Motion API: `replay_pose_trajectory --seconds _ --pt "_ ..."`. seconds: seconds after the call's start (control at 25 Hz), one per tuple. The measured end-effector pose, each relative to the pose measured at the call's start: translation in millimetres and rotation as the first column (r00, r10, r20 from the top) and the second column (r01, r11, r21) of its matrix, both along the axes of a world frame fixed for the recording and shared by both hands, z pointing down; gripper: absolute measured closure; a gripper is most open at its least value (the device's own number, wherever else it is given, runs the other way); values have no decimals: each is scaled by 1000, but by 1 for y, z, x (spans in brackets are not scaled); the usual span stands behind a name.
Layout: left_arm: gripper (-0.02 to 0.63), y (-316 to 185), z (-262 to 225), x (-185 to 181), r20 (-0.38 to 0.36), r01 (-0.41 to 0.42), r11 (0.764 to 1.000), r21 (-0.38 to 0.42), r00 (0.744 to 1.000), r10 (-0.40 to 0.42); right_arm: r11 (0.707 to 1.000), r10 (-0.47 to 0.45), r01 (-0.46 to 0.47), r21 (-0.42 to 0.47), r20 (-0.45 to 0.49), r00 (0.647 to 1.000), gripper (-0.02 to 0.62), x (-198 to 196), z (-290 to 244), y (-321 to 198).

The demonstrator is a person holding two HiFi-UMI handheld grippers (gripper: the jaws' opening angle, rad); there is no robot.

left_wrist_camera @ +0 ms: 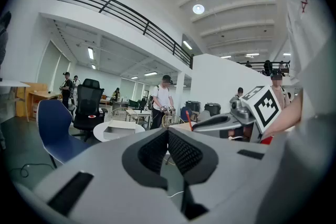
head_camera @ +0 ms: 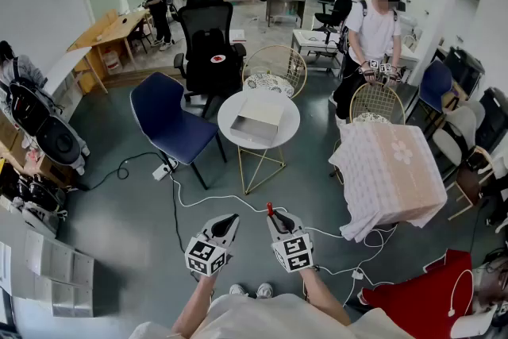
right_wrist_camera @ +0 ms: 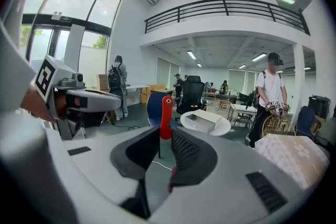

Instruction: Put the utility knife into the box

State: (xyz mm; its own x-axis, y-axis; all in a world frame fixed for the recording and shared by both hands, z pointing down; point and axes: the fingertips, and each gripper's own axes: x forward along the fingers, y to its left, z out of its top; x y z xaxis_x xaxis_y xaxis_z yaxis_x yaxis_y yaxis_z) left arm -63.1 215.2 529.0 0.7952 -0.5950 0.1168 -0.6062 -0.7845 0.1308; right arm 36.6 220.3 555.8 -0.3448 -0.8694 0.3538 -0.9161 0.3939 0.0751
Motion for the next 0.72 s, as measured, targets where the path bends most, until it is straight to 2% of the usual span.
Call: replay_pose_trajectory --seconds 0.32,0.72 --pt "595 2 2 -5 -1 17 1000 -10 1000 -17 1000 -5 5 -7 -1 1000 515 0 1 2" --pt "595 -3 0 11 13 18 1000 0 1000 -18 1000 -12 12 3 46 999 514 14 -1 -1"
